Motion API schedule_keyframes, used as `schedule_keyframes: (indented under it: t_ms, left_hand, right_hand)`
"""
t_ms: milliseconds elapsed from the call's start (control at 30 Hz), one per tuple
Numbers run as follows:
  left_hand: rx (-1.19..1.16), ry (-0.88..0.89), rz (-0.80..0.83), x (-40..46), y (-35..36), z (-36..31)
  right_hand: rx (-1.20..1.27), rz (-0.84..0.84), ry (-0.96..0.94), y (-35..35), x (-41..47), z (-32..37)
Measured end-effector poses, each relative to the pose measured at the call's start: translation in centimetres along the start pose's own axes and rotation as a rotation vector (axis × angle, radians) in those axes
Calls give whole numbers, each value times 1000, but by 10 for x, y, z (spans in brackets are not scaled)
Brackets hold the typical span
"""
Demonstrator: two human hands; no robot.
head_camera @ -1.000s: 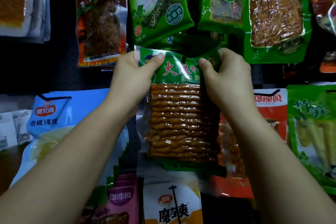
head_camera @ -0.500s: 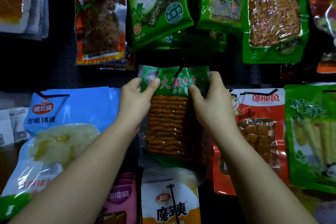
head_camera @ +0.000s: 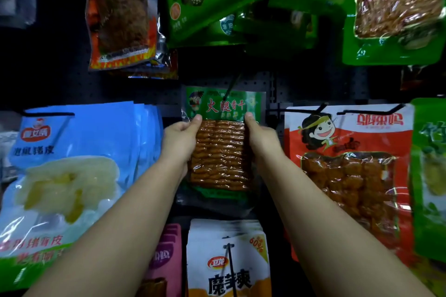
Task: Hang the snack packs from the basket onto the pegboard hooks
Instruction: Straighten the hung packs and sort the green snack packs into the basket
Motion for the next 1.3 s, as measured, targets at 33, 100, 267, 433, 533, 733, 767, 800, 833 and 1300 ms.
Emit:
schedule_keyframes:
  t_ms: [33, 100, 267, 433, 533, 733, 767, 800, 833, 1300]
  left_hand:
    - [-8, -22, -3, 4, 1, 4]
    - [-19, -51, -18, 12, 3, 12]
    - [20, -65, -73, 29, 0, 27]
    - [27, -45, -98, 26, -7, 46]
    - [25, -9, -113, 13, -19, 65]
    - [94, 40, -211, -9, -39, 88]
    - [120, 33, -222, -13, -43, 91]
    - [146, 27, -226, -16, -47, 94]
    - [164, 19, -225, -21, -51, 99]
    - [208, -130, 147, -197, -96, 144]
  right_hand:
    - [0, 6, 13, 3, 6, -3]
    - [18, 5, 41, 6, 18, -9]
    - [23, 21, 118, 14, 36, -22]
    - [73, 40, 107, 22, 35, -41]
    - [60, 47, 74, 21, 22, -64]
    - [-67, 67, 79, 22, 0, -112]
    - [-97, 62, 71, 20, -2, -117]
    - [-146, 56, 54, 18, -5, -121]
    - [-209, 58, 35, 16, -9, -126]
    - [-297, 72, 105, -59, -231, -185]
Point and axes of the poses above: each hand's wrist, its own x-axis towards the middle knuckle, its own y-axis out of the palm, z = x × y, the point moved 8 cm from there along x, towards the middle knuckle, and after that the axes turned 9 degrees about -x, right-handed, at the moved point
